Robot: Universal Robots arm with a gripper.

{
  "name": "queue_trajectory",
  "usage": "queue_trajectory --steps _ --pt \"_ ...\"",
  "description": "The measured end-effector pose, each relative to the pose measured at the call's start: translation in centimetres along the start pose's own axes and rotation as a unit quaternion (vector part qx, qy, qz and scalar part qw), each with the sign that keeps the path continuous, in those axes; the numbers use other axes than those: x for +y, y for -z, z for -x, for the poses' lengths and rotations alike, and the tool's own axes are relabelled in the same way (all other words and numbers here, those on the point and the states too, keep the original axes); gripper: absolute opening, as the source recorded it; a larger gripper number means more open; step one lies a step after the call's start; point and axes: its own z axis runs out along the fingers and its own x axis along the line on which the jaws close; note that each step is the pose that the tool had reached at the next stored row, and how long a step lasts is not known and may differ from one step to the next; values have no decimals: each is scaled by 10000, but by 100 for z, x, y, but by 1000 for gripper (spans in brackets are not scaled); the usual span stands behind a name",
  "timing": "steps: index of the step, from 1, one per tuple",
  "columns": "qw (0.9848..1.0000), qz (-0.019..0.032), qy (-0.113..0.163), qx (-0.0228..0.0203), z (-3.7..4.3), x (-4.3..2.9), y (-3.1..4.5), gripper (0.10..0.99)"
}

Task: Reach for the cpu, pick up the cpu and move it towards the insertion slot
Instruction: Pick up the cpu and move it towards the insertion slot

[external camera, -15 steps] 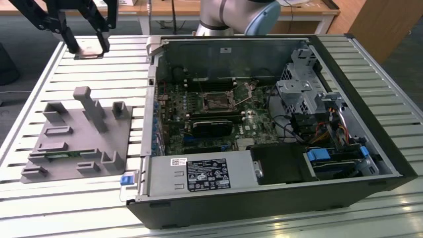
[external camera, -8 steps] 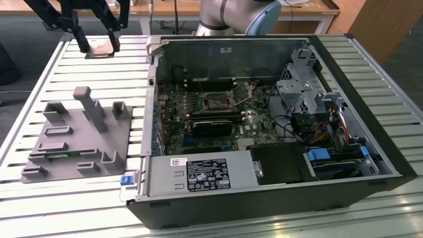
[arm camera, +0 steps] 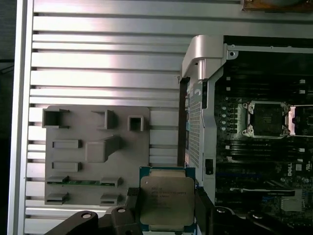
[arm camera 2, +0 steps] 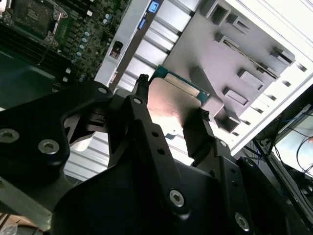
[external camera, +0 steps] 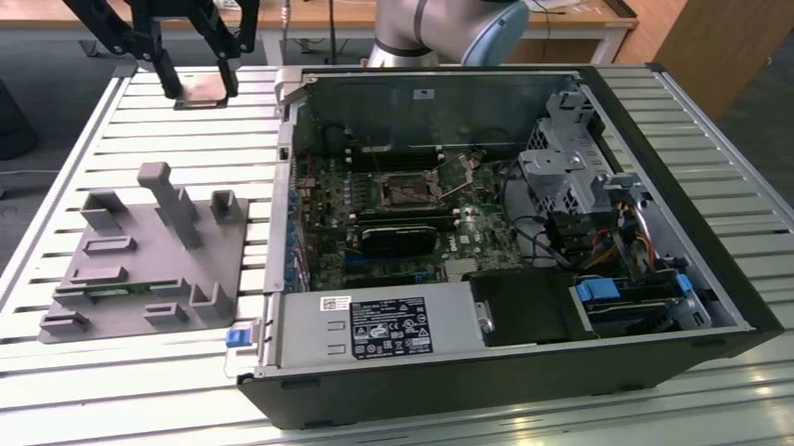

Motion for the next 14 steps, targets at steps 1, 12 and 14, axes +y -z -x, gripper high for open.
queue_trajectory --steps 1,12,14 --pt "10000 0 0 0 14 0 0 533" --pt "10000 0 0 0 197 4 0 533" --pt "10000 0 0 0 249 10 0 533"
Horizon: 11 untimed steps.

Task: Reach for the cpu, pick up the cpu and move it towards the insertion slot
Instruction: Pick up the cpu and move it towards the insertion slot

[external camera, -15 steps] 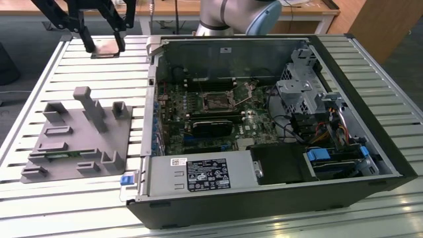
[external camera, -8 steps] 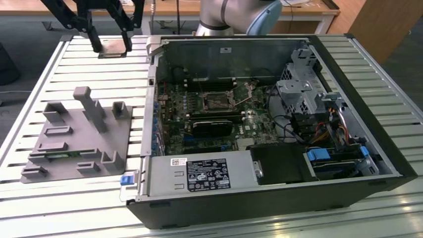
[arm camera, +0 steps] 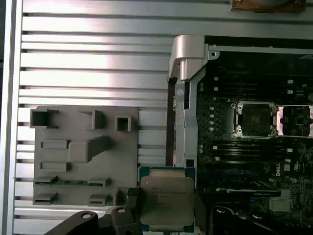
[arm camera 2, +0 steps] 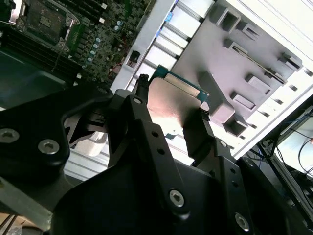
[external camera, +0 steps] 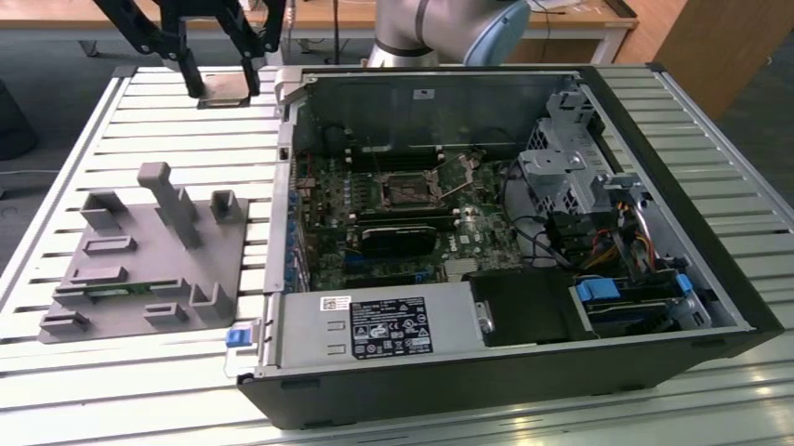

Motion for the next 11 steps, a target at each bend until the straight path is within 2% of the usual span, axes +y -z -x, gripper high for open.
queue_trajectory --steps 1,4,11 --pt "10000 0 0 0 73 13 0 533" --pt "10000 -1 0 1 144 50 -1 533" --pt "10000 0 0 0 274 226 -9 533"
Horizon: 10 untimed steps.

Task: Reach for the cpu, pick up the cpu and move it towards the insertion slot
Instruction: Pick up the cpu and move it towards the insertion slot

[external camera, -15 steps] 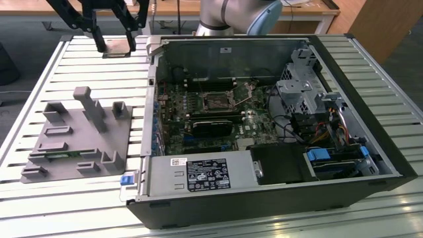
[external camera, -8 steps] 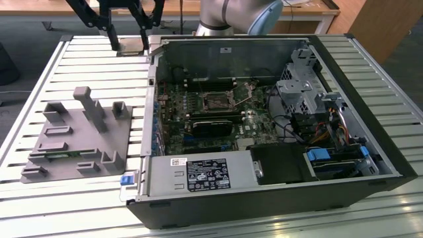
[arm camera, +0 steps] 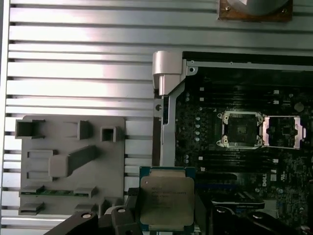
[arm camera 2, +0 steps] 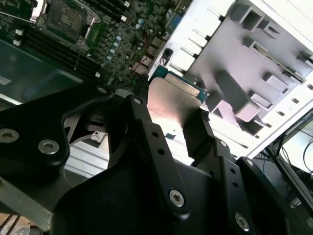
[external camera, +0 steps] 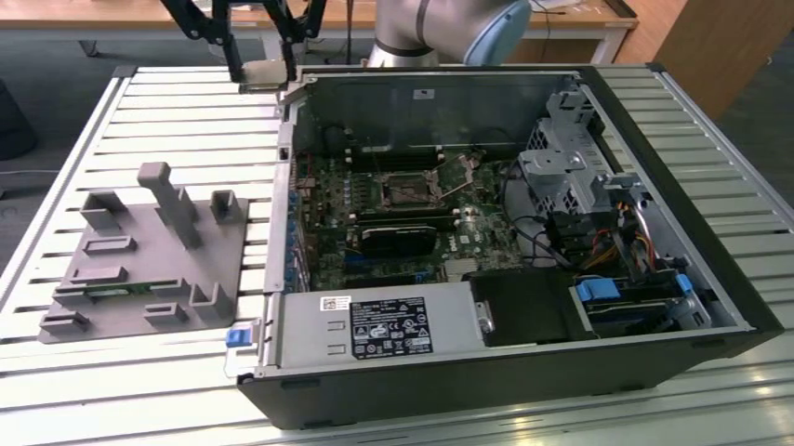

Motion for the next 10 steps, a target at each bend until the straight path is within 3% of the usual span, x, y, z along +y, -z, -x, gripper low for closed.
queue_trajectory --steps 10 --pt "10000 0 0 0 269 205 -14 533"
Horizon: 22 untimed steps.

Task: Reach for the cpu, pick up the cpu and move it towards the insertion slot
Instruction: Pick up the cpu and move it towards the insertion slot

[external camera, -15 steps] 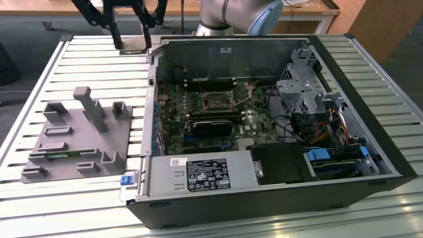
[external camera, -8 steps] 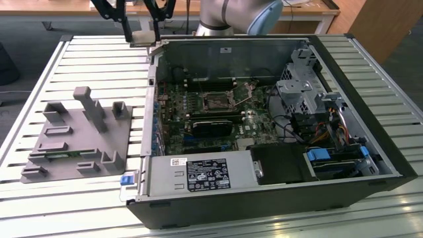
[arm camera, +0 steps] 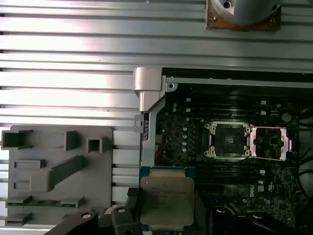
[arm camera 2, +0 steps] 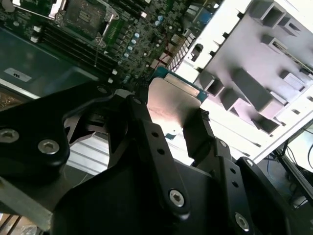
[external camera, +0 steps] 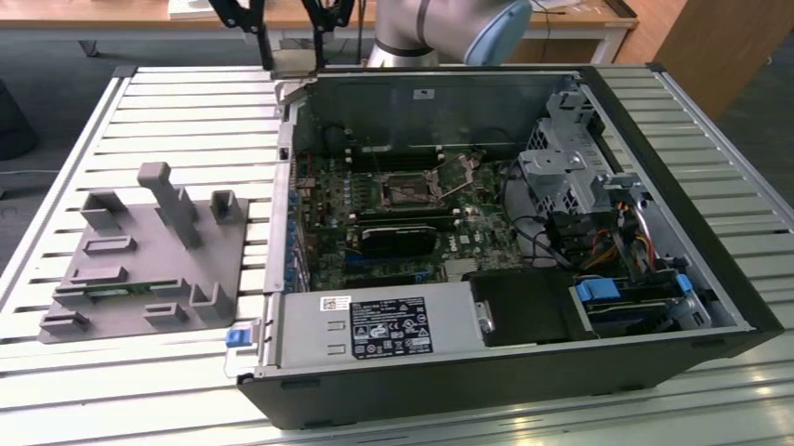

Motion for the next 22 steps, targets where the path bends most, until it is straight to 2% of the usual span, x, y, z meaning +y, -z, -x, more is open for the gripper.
queue_trajectory --steps 10,22 --pt "10000 -1 -1 -1 351 87 -14 533" --pt "10000 0 0 -5 809 132 -34 533"
